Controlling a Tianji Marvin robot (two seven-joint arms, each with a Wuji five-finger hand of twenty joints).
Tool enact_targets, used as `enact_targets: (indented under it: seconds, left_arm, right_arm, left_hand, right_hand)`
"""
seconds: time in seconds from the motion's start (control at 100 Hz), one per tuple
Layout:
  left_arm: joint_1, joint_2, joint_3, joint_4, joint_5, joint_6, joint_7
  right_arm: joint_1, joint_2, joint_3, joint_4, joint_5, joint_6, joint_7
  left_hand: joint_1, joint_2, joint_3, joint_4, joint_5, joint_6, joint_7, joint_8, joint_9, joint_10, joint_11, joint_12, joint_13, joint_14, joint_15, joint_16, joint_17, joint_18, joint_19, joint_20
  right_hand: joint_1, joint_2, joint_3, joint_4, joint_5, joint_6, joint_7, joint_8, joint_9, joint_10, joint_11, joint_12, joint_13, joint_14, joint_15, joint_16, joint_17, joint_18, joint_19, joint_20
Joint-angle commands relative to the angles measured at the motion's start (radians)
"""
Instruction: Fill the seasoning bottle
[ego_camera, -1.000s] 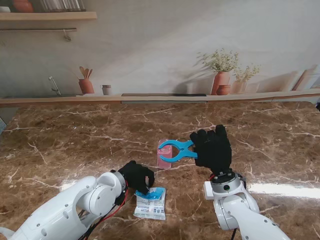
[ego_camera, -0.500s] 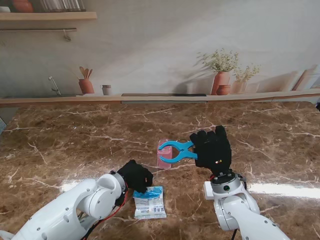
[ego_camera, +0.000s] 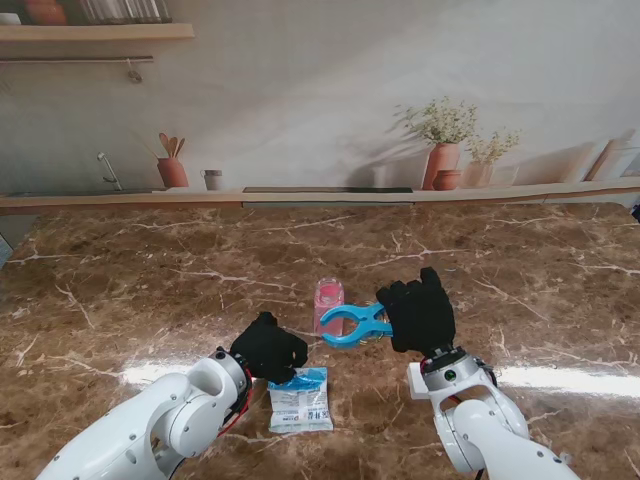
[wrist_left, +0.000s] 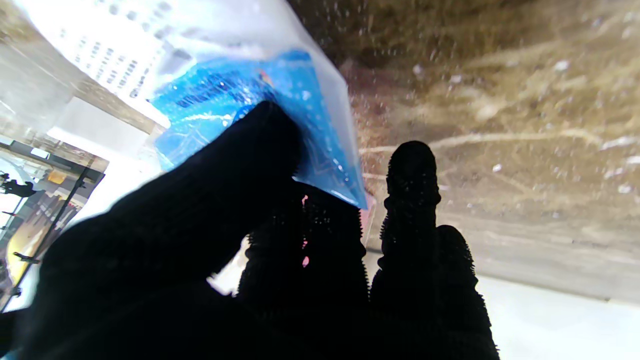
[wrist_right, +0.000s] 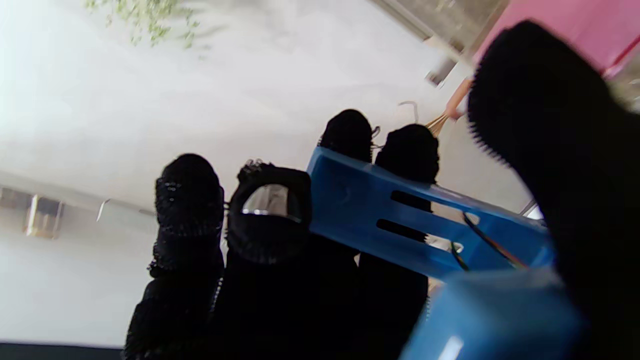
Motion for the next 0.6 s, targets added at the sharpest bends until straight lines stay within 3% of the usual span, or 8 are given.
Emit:
enact_targets:
  seconds: [0.0,0.13,0.19,0.32,0.59]
  left_arm:
    - [0.017,-0.004,0.000,-0.017,0.006,-0.009,0.018]
    - [0.036,-0.004,-0.009,-0.036,0.043,-0.031,0.058]
    - [0.044,-0.001,-0.014,-0.051,0.059,-0.042,0.051]
    - [0.050,0.002,-0.014,-0.065,0.080,-0.048,0.049]
    - [0.049,0.000,-0.011,-0.077,0.080,-0.046,0.057]
  right_arm:
    - [-0.012,0.009,0.000,0.006,-0.002,-0.021,0.030]
    - [-0.014,0.015,0.005,-0.005,-0.007,-0.078,0.116]
    - [-0.015,0.016,0.008,-0.011,-0.007,-0.097,0.155]
    - [-0.016,0.018,0.008,-0.023,-0.020,-0.115,0.225]
    - [-0.013,0.022,-0.004,-0.050,-0.037,-0.157,0.386]
  left_hand:
    - [0.075,0.069,0.046,0.001,0.035,-0.180,0.157,0.109,-0.003,-0.049,0.031,0.021,-0.005,0.033,0.017,0.019,-0.023,0.018,0.003,0.017]
    - [0.082,0.075,0.041,-0.001,0.031,-0.181,0.161,0.112,-0.010,-0.043,0.040,0.034,-0.014,0.038,0.020,0.021,-0.029,0.047,-0.001,0.023]
    - [0.084,0.077,0.039,-0.002,0.030,-0.187,0.161,0.112,-0.013,-0.046,0.044,0.032,-0.012,0.038,0.021,0.015,-0.032,0.073,0.025,0.053]
    - [0.086,0.079,0.035,-0.002,0.029,-0.191,0.163,0.112,-0.015,-0.048,0.048,0.031,-0.005,0.050,0.037,0.000,0.072,0.164,0.106,0.107]
    - [0.089,0.070,0.043,0.000,0.035,-0.188,0.167,0.112,-0.009,-0.045,0.051,0.029,0.004,0.053,0.058,0.003,0.101,0.146,0.114,0.120]
  right_hand:
    - [0.101,0.031,0.108,0.011,0.228,-0.165,0.641,0.159,0.205,-0.069,0.826,0.082,0.057,-0.056,0.022,0.020,0.009,0.037,0.041,0.029]
    - [0.105,-0.006,0.145,0.006,0.232,-0.151,0.669,0.141,0.208,-0.056,0.861,0.066,0.059,-0.047,0.060,0.028,0.019,0.051,0.064,0.030]
    - [0.104,-0.014,0.155,0.005,0.234,-0.144,0.678,0.135,0.208,-0.051,0.874,0.060,0.059,-0.043,0.075,0.029,0.021,0.056,0.073,0.031]
    - [0.109,-0.024,0.166,0.006,0.236,-0.136,0.689,0.128,0.209,-0.046,0.891,0.053,0.059,-0.040,0.096,0.030,0.024,0.060,0.085,0.031]
    - [0.111,-0.036,0.179,0.009,0.236,-0.126,0.704,0.117,0.209,-0.040,0.915,0.038,0.059,-0.036,0.122,0.028,0.031,0.063,0.100,0.029]
